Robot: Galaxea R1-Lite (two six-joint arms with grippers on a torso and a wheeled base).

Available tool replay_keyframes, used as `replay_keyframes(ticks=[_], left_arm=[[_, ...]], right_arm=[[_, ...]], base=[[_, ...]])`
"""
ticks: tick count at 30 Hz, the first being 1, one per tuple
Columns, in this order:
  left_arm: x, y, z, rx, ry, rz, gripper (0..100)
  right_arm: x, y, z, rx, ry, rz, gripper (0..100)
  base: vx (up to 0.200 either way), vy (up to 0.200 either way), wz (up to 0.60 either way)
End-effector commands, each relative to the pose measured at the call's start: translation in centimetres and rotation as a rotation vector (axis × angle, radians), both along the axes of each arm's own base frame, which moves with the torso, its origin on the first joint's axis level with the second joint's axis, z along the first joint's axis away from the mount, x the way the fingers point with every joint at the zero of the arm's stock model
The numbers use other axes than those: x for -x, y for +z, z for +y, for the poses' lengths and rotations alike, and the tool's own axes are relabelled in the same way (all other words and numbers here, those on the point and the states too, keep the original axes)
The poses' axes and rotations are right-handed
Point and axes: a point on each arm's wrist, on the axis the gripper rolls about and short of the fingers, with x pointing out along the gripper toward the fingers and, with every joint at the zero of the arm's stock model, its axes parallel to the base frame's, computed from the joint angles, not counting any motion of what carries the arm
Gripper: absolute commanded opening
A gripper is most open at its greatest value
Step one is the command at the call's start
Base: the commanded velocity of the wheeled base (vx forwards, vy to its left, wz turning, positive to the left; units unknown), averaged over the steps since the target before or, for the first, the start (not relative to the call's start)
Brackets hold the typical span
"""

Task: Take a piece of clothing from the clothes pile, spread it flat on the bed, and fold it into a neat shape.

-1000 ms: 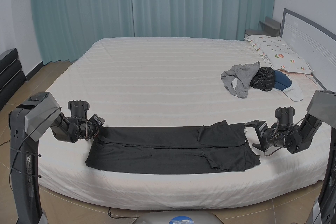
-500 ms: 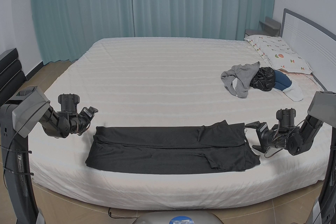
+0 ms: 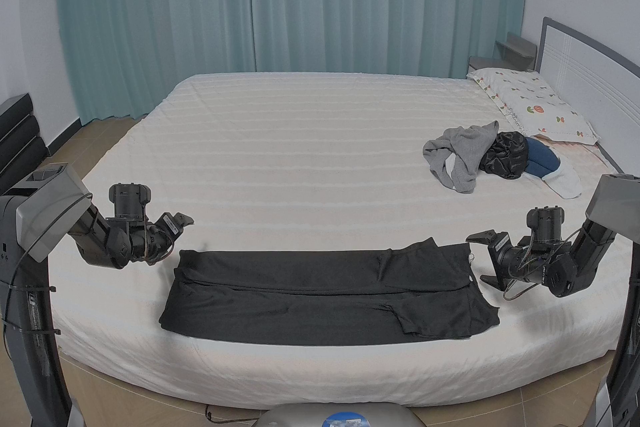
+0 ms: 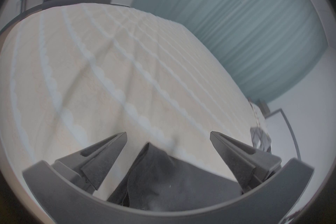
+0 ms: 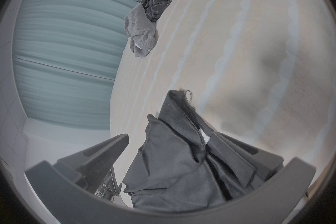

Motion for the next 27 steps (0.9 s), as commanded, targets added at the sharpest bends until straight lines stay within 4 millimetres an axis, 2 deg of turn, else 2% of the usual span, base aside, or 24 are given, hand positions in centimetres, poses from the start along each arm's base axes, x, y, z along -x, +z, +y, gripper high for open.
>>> replay_keyframes(ticks=[1,18,27], left_arm=[[1.6,-1.1,-0.2,-0.009,-0.106,0.052,100],[4.7,-3.9,-0.6,-0.18,-0.367,0.076,100],[5.3,-5.3,-0.6,-0.251,-0.429,0.074,100]], right_arm=[[0.1,-0.2,0.0,0.001,0.002,-0.006,100],[0.2,-0.3,0.1,0.001,0.004,-0.004,100],[0.2,-0.2,0.1,0.001,0.005,-0.004,100]], base=[[0.0,0.0,0.0],[0.0,0.0,0.0],[0.0,0.0,0.0]])
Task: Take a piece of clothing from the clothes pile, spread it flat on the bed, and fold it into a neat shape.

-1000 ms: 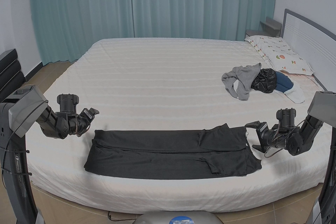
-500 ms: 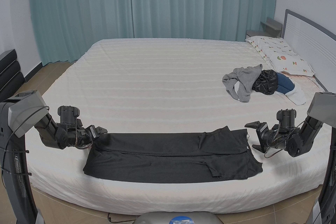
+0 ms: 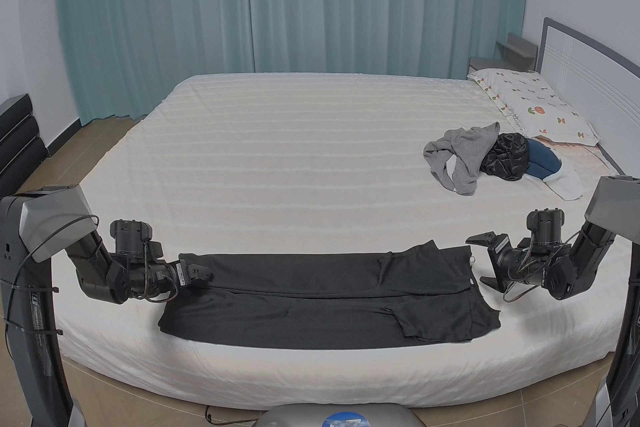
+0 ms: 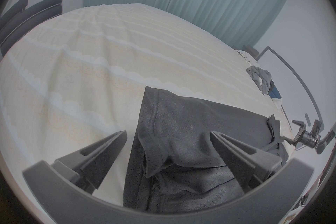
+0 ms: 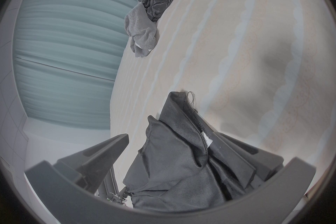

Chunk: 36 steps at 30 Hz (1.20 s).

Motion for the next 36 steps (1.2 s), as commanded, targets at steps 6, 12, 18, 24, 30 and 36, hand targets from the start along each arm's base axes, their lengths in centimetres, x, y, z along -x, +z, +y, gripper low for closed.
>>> replay_keyframes(ticks=[6,12,18,24,30,36], left_arm=[[0.6,-1.0,0.0,-0.014,-0.009,0.005,0],[0.6,-0.7,0.0,-0.012,-0.005,-0.003,0],[0.5,-0.5,0.0,-0.014,-0.005,-0.008,0],[0.4,0.0,0.1,-0.016,0.002,-0.025,0],[0.5,2.6,0.3,-0.012,0.016,-0.078,0],[0.6,3.3,0.3,-0.014,0.02,-0.093,0]], right_arm=[[0.0,0.0,0.0,0.001,0.0,0.0,100],[0.0,0.0,0.0,0.0,0.001,0.0,100],[0.0,0.0,0.0,0.0,0.0,0.0,100],[0.0,0.0,-0.1,0.0,-0.002,0.0,100],[0.0,0.0,-0.1,-0.001,-0.003,0.0,100],[0.0,0.0,-0.1,-0.002,-0.001,-0.001,100]], base=[[0.0,0.0,0.0],[0.0,0.0,0.0],[0.0,0.0,0.0],[0.0,0.0,0.0],[0.0,0.0,0.0],[0.0,0.0,0.0]])
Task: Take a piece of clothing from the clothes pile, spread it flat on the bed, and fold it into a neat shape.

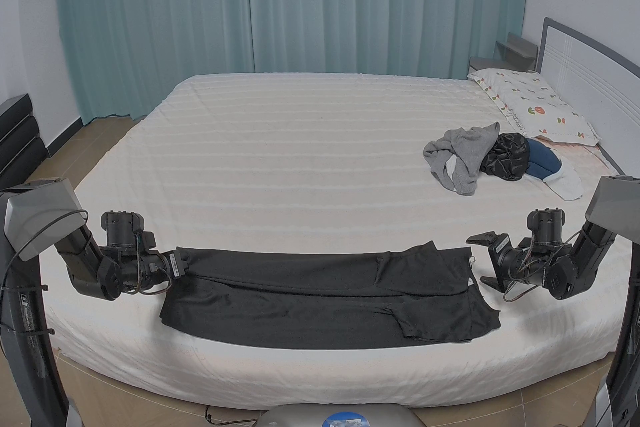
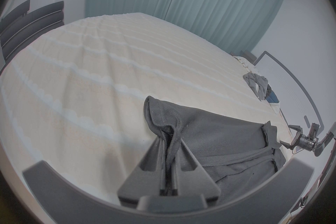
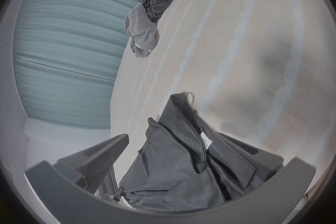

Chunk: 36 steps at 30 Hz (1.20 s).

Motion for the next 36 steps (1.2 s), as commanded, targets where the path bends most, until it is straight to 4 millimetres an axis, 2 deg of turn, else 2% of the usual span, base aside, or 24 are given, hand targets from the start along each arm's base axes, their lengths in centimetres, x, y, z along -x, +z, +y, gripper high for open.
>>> replay_keyframes(ticks=[1,9,13,19,23,29,36], left_arm=[[0.0,0.8,0.0,0.0,0.001,-0.02,0],[-0.2,0.4,0.1,0.001,0.002,-0.016,0],[-0.3,-0.1,0.1,0.007,0.005,-0.009,0],[-0.3,-0.1,0.1,0.009,0.007,-0.01,0],[-0.5,0.0,0.0,0.017,0.012,-0.015,0],[-1.9,1.5,-1.4,0.1,0.068,-0.054,0],[-1.5,2.5,-2.6,0.124,0.08,-0.056,0]], right_arm=[[0.0,0.0,0.0,-0.004,0.005,-0.001,100],[0.0,0.2,-0.3,-0.006,-0.001,-0.006,100],[0.0,1.2,-1.5,-0.014,-0.04,-0.029,100],[0.0,1.4,-1.9,-0.014,-0.052,-0.035,100],[-0.1,1.4,-2.2,-0.015,-0.06,-0.038,100],[-0.4,0.1,-3.0,-0.014,-0.081,-0.012,100],[-0.5,0.2,-3.2,-0.018,-0.086,-0.025,100]], base=[[0.0,0.0,0.0],[0.0,0.0,0.0],[0.0,0.0,0.0],[-0.2,0.0,0.0],[0.0,0.0,0.0],[0.0,0.0,0.0],[0.0,-0.143,0.0]])
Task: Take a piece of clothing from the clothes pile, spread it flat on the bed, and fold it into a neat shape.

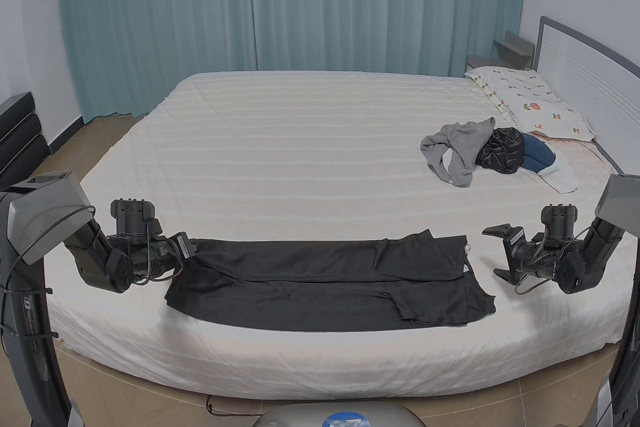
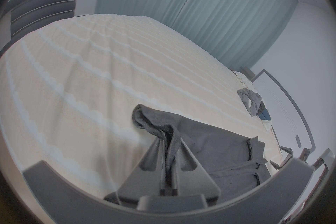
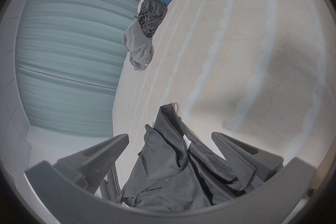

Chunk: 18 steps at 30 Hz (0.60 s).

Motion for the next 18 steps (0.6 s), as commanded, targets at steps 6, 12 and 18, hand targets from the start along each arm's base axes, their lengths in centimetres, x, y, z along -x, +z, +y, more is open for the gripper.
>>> replay_keyframes(ticks=[6,12,18], left_arm=[[0.8,2.9,-2.0,-0.001,-0.042,-0.047,0],[1.3,6.1,-4.3,-0.031,-0.06,-0.055,0],[1.4,7.5,-7.0,-0.062,-0.089,-0.021,0]], right_arm=[[0.0,-0.3,-0.2,-0.01,0.005,0.005,100],[0.1,-0.4,-0.2,-0.009,0.006,0.008,100],[0.1,-0.4,-0.1,-0.009,0.009,0.009,100]], base=[[0.0,-0.2,0.0],[0.0,-0.2,0.0],[0.0,-0.2,0.0]])
